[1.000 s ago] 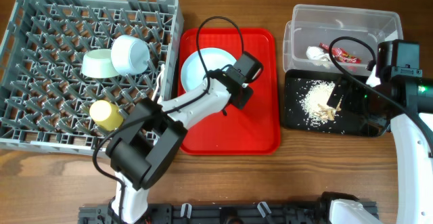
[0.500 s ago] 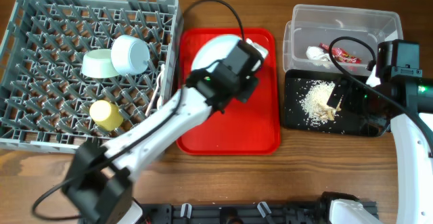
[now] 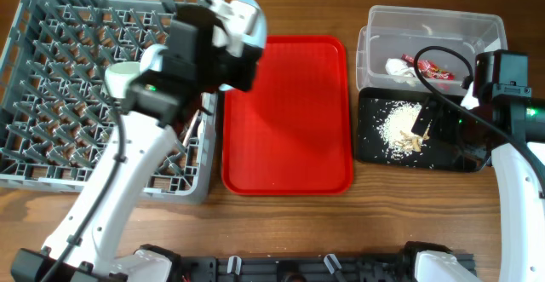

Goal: Sort waste into correct bins and load items into the dishwasher rack
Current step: 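Lift the plate and carry it over the dish rack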

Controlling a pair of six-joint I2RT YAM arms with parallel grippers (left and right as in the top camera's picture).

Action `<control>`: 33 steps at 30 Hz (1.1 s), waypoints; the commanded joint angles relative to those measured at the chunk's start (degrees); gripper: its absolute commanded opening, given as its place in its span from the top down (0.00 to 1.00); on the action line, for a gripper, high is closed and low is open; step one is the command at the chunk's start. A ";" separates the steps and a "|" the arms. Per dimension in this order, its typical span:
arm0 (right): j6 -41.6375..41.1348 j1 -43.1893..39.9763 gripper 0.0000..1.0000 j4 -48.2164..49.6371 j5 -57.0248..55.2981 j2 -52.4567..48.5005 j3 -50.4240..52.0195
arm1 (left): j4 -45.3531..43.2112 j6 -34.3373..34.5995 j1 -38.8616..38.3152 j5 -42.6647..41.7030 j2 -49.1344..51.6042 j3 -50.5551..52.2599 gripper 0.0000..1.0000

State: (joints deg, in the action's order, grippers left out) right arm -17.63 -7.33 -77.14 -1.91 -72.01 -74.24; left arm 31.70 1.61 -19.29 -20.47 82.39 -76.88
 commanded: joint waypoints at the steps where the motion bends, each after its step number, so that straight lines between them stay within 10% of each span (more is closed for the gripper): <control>1: 1.11 -0.26 0.00 -0.09 0.48 0.24 0.04 | -0.15 1.14 7.43 -16.81 0.63 -1.14 0.96; 18: 1.14 -0.26 0.00 -0.09 0.48 0.24 0.07 | 0.44 4.00 21.90 -28.76 12.22 -1.14 0.96; 29: 1.18 -0.26 0.00 -0.07 0.46 0.24 0.04 | 0.96 3.98 23.45 -27.17 10.86 -1.14 0.02; 33: 1.18 -0.26 0.00 0.57 0.81 0.22 0.04 | 4.00 4.00 23.41 -18.10 7.13 -1.14 0.00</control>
State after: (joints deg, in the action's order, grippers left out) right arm -17.61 -7.33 -77.10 -1.91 -72.01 -74.24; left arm 33.78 5.93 3.92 -45.84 94.41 -76.90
